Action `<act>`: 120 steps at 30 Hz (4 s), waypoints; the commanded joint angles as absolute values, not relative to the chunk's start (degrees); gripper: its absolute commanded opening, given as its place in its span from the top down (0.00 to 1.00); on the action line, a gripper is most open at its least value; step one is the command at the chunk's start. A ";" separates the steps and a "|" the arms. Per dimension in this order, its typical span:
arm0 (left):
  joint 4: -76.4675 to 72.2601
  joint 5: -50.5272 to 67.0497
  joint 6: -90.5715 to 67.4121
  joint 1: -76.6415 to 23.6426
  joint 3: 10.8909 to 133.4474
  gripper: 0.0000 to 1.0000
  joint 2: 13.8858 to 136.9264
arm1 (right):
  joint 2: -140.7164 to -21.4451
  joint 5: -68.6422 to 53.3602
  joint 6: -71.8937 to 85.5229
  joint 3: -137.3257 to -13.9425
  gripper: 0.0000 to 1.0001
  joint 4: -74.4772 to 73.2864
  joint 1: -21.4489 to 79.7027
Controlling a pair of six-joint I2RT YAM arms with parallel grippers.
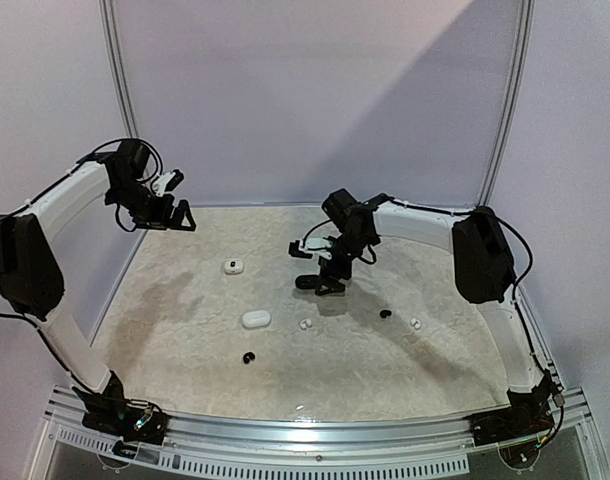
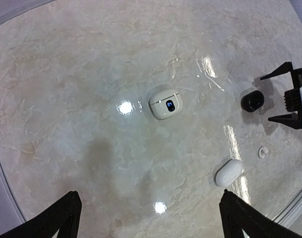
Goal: Insert the wireless bluetooth earbuds into the charging case
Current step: Place the charging case with the earbuds at the center of the board, then pick up the charging case from the center of the board, then pass from the right arm to the left
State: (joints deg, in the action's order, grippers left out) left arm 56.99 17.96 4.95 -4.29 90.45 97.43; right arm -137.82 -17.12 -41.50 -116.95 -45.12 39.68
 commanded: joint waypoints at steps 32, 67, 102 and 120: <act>59.84 15.78 9.46 -5.01 84.64 0.02 90.92 | -149.16 -21.18 -43.82 -125.95 0.64 -48.88 40.23; 14.32 40.51 -8.79 -21.44 68.26 0.06 64.59 | -106.64 20.23 -72.94 -103.05 0.88 -0.58 63.08; 20.01 41.28 2.71 -24.17 69.37 1.00 61.03 | -105.05 18.18 -52.37 -105.11 0.04 -10.79 70.15; 26.10 44.56 20.17 -30.16 67.71 1.00 57.83 | -95.58 -18.74 -8.60 -103.36 0.12 -21.95 61.17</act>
